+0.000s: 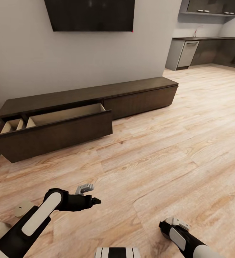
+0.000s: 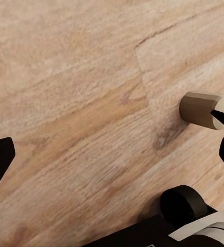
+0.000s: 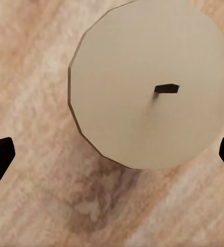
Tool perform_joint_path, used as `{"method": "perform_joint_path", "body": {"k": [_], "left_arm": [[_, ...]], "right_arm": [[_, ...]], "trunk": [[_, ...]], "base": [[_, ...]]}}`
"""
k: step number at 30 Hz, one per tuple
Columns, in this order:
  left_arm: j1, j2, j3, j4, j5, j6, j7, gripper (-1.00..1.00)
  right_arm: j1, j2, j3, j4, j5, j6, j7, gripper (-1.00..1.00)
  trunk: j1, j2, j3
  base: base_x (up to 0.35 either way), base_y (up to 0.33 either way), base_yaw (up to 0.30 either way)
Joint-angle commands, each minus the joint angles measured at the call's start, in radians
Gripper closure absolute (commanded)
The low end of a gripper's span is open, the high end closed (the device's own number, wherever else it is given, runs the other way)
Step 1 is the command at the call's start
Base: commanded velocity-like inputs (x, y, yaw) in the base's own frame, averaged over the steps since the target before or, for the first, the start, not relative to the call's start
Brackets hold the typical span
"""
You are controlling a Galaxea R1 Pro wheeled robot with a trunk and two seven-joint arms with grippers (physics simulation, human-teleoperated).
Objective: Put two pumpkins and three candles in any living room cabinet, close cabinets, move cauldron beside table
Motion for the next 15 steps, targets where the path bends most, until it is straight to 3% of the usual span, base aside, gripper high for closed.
{"method": "perform_joint_path", "body": {"k": [1, 15], "left_arm": [[-0.001, 0.001, -0.001, -0.001, 0.01, -0.001, 0.01, -1.0], [-0.001, 0.001, 0.0, -0.001, 0.01, -0.001, 0.01, -1.0]], "right_arm": [[0.0, -0.002, 0.008, -0.003, -0.005, 0.006, -0.008, -1.0], [-0.002, -0.004, 0.006, -0.007, -0.006, 0.005, -0.065, -1.0]], "trunk": [[0.0, 0.0, -0.001], [0.0, 0.0, -0.001]], "base": [[0.0, 0.0, 0.0], [0.0, 0.0, 0.0]]}}
